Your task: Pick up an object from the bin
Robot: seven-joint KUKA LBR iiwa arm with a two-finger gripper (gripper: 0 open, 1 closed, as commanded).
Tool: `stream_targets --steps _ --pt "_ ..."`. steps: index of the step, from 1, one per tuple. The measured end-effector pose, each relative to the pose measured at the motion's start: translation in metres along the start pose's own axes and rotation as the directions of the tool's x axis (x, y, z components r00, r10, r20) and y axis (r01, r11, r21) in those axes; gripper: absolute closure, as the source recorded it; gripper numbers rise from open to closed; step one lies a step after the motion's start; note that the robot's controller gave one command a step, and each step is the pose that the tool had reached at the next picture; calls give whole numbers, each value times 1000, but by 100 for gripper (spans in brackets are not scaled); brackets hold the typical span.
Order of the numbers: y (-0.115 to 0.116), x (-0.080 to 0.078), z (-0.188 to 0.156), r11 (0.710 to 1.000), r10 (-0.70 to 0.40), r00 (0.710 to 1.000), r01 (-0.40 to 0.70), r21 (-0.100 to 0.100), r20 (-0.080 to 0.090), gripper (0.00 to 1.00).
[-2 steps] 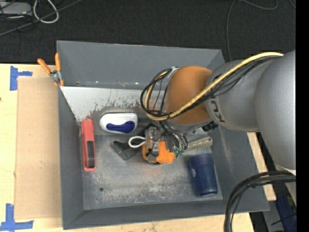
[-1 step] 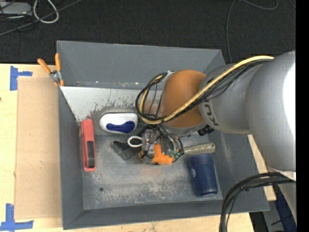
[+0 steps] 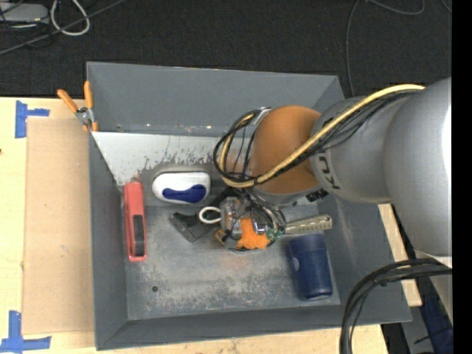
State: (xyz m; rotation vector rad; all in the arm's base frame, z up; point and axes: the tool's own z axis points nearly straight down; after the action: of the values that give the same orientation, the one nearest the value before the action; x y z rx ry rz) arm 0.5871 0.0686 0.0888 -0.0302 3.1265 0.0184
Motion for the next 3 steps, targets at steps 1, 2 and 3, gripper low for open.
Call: stream_targets --steps 1,2,3 --pt "0 -2 -51 997 77 997 -77 -1 -7 100" --pt "-9 -8 -41 996 88 996 -88 -3 4 100" --pt "-5 -6 -22 997 78 997 -78 -4 -6 100"
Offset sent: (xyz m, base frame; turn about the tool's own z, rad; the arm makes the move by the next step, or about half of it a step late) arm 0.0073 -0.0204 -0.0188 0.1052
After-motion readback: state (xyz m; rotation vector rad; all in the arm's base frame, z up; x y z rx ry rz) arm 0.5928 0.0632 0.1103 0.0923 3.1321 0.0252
